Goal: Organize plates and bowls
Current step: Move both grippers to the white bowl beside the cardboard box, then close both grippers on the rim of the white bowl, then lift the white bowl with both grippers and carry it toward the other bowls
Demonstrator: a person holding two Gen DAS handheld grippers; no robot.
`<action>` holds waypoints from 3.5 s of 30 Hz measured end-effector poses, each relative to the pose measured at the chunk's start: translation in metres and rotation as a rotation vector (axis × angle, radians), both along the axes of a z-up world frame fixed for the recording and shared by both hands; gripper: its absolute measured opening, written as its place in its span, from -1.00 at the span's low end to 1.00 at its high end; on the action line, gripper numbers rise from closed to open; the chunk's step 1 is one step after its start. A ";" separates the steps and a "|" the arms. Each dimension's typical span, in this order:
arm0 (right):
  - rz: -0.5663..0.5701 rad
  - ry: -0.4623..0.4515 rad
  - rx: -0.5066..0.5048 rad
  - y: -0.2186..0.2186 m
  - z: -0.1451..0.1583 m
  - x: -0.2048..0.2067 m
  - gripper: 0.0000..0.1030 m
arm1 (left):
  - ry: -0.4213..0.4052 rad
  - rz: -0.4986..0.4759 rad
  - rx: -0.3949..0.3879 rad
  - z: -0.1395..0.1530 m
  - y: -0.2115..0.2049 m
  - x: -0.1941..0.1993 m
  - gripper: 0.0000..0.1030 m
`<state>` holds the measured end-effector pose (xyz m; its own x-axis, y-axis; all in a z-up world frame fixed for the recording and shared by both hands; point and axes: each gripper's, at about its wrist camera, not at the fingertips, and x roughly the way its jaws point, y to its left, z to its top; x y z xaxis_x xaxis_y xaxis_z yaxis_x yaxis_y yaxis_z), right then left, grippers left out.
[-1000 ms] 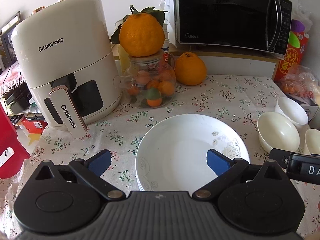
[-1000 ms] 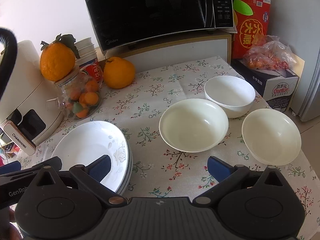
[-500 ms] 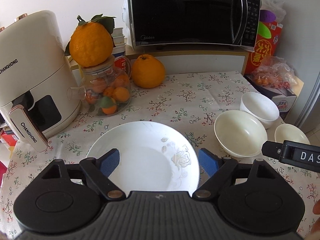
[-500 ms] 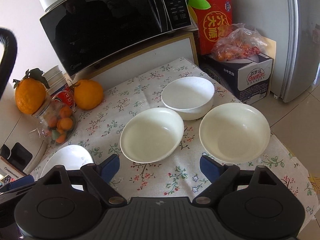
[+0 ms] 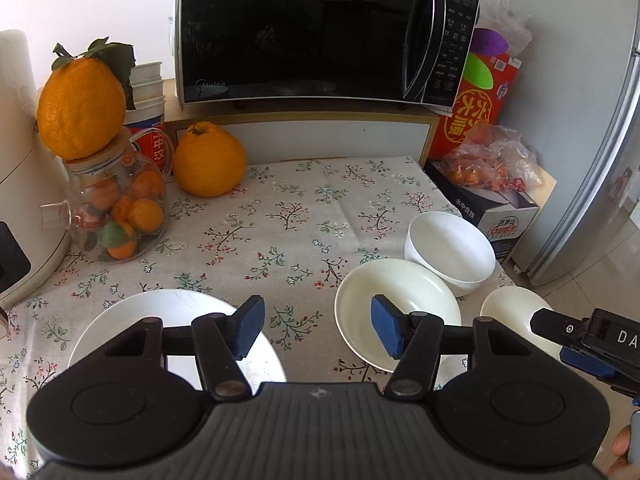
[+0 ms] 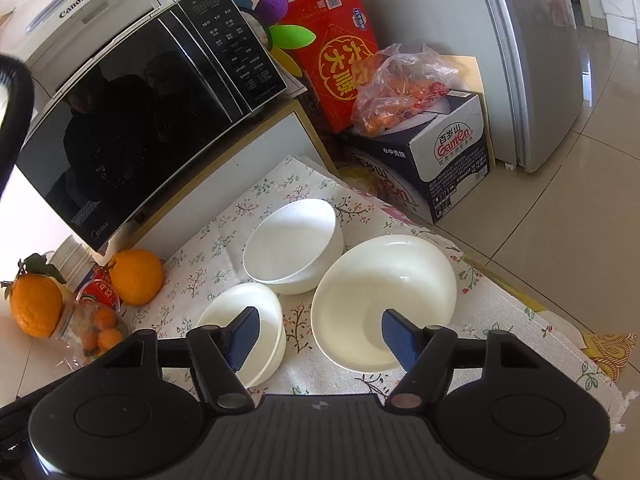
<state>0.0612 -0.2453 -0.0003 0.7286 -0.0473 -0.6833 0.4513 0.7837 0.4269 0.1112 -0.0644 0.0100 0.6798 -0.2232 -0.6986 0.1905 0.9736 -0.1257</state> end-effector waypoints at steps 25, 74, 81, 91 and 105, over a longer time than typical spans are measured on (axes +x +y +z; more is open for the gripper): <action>0.057 0.034 -0.068 -0.056 -0.014 0.095 0.19 | 0.055 -0.134 -0.102 -0.028 -0.089 0.096 0.10; 0.130 0.001 -0.055 -0.046 0.003 0.123 -0.93 | -0.014 -0.123 -0.152 -0.001 -0.067 0.088 -0.90; 0.184 -0.031 -0.051 -0.025 0.022 0.109 -0.93 | -0.069 -0.052 -0.149 0.021 -0.047 0.061 -0.90; 0.305 -0.065 -0.022 0.022 0.041 0.094 -0.91 | -0.123 0.050 -0.114 0.039 -0.002 0.022 -0.90; 0.435 -0.055 -0.043 0.094 0.045 0.086 -0.90 | -0.115 0.175 -0.103 0.039 0.051 -0.010 -0.90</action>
